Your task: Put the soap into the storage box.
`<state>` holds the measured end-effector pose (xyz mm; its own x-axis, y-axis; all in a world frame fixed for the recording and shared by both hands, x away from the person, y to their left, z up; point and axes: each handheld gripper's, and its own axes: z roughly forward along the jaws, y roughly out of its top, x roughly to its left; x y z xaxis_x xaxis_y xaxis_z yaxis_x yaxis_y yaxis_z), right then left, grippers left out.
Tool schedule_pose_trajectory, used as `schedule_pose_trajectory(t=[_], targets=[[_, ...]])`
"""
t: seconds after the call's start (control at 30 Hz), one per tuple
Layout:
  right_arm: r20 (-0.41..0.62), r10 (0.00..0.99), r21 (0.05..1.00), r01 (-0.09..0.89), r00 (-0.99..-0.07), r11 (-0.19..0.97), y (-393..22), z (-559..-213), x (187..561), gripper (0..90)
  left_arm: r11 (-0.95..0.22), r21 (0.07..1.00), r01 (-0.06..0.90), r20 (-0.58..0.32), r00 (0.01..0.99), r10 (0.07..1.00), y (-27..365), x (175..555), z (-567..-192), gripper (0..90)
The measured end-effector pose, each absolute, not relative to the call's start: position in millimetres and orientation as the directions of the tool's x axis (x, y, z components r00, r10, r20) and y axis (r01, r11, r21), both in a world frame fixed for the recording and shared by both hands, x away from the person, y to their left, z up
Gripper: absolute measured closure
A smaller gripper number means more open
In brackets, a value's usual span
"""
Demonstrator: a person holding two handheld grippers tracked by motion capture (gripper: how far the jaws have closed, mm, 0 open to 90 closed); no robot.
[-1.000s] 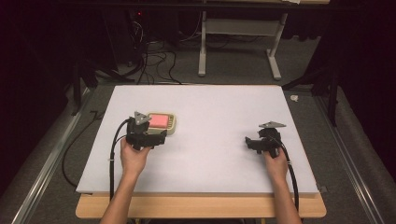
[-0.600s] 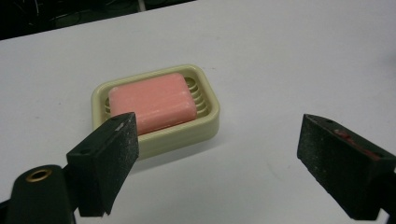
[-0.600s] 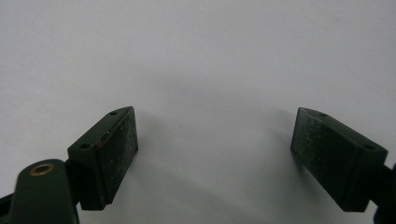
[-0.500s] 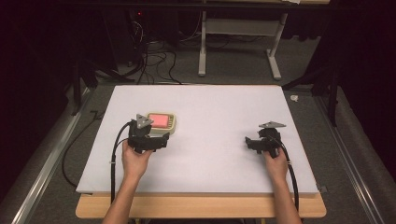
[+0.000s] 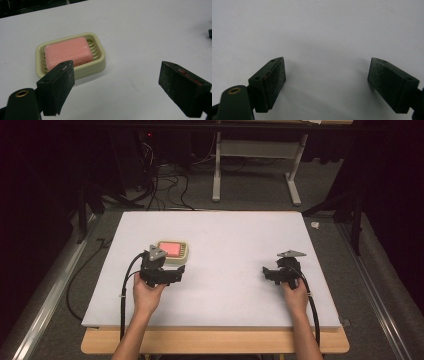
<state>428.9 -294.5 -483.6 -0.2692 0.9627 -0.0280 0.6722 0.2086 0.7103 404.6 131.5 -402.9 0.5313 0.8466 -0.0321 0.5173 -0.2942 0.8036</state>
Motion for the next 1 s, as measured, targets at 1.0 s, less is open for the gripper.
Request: schedule_pose_trajectory(t=[1.0], targets=[[-0.028, 0.962, 0.709, 0.673, -0.270, 0.209, -294.5, -483.5, 428.9, 15.6, -0.363, 0.771, 0.523, -0.050, 0.618, 0.785, 106.4, 397.3, -422.9, 15.2]])
